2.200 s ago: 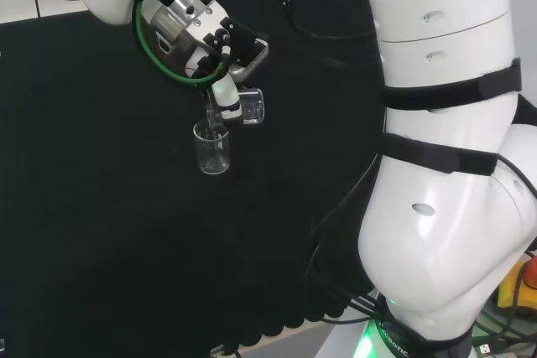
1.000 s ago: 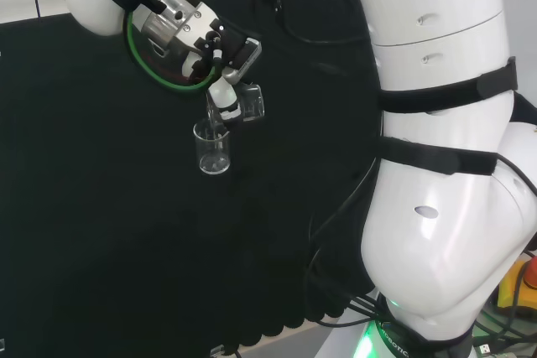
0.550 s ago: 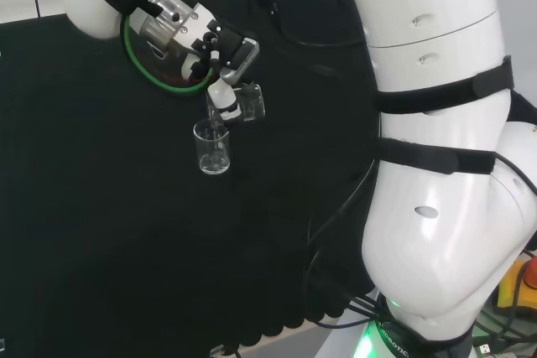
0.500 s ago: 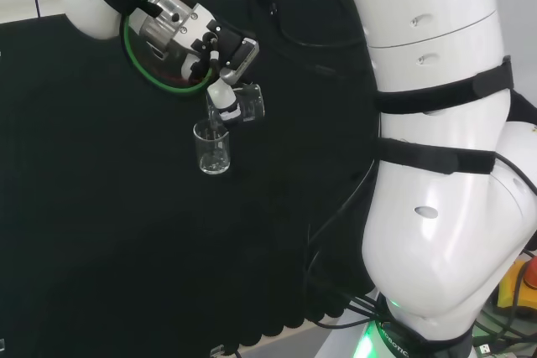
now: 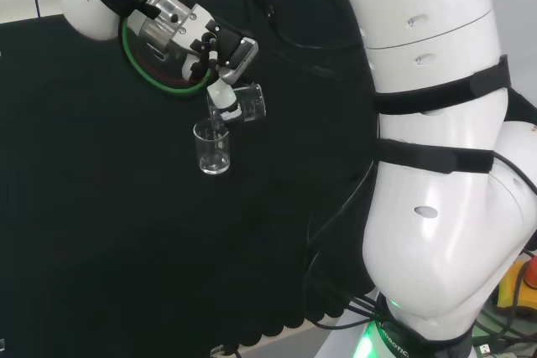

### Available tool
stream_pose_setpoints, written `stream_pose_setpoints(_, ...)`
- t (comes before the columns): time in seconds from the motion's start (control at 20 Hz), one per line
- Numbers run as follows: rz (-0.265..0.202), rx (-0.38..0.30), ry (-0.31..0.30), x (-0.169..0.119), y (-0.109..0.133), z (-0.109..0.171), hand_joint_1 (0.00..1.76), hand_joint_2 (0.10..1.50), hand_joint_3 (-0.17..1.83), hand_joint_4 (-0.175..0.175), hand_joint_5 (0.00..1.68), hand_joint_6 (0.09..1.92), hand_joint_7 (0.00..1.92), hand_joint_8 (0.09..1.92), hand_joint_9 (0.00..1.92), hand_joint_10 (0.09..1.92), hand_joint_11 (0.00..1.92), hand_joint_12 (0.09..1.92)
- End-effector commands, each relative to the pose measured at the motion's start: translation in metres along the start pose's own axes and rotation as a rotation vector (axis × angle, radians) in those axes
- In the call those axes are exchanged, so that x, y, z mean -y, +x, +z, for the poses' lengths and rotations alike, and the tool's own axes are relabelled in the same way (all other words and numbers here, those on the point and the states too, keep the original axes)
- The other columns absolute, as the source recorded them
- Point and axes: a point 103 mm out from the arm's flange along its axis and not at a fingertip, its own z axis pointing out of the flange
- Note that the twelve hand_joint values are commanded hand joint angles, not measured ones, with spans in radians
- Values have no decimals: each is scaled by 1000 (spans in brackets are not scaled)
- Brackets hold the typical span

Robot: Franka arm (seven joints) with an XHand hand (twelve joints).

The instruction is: Pour the water from the handheld beaker into the one on the table.

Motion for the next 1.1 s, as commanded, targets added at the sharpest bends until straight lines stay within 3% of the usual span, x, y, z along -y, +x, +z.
stream_pose_setpoints(0.05,4,4,11,0,-1,0,1303,560,932,-175,1147,994,1204,975,1525,858,1183,841)
stream_pose_setpoints(0.8,-1,4,20,3,-1,-3,1303,559,933,-175,1146,995,1203,976,1525,860,1183,842)
stream_pose_setpoints(1.1,-15,-16,-17,4,-2,-5,1302,559,934,-175,1146,996,1203,977,1525,860,1183,843)
